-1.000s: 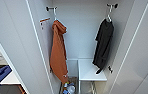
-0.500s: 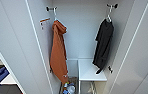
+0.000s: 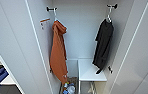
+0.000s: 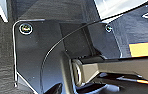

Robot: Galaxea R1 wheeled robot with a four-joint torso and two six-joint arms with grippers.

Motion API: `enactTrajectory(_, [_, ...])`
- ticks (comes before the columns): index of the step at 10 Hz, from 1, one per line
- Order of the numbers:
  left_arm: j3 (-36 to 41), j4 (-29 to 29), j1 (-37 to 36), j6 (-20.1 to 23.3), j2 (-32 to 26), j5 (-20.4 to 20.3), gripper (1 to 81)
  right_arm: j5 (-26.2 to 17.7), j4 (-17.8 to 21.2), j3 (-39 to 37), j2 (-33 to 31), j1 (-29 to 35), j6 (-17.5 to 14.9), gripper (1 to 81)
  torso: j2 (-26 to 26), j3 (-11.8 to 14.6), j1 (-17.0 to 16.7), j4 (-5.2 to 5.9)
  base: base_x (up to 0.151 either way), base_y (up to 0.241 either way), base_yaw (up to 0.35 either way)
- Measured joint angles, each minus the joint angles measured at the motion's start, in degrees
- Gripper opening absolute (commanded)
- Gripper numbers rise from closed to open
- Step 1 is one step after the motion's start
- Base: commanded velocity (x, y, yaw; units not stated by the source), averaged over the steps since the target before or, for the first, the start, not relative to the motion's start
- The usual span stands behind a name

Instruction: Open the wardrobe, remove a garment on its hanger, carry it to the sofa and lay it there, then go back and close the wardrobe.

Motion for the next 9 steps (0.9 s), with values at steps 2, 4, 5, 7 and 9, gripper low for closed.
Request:
enactTrajectory(2, [-4.4, 0.0, 1.7, 0.0, 2.6, 0.3, 81.1, -0.6, 0.0, -2.6, 1.4, -0.6, -0.5, 81.1, 0.0, 0.0, 0.0, 0.0, 0.0, 0.0, 0.0])
enactTrajectory(4, [-9.6, 0.0, 1.8, -0.1, 5.3, 0.3, 81.1, -0.5, -0.5, -5.7, 3.9, -0.7, -1.3, 81.1, 0.0, 0.0, -0.1, 0.0, 0.0, 0.0, 0.0])
enactTrajectory(5, [-11.8, 0.0, 1.9, -0.1, 6.8, 0.3, 81.1, -0.6, -0.9, -6.9, 5.2, -0.9, -1.3, 81.1, 0.0, 0.0, -0.1, 0.0, 0.0, 0.0, 0.0])
enactTrajectory(7, [-14.9, 0.0, 2.1, -0.2, 9.6, 0.2, 81.1, -0.5, -1.2, -8.7, 6.7, -1.2, -1.7, 81.1, -0.1, 0.0, -0.1, 0.0, 0.0, 0.0, 0.0])
enactTrajectory(9, [-15.2, 0.0, 2.7, -0.1, 10.1, 0.1, 81.1, -0.6, -1.4, -9.0, 7.3, -1.6, -3.1, 81.1, -0.1, 0.1, -0.1, 0.0, 0.0, 0.0, 0.0])
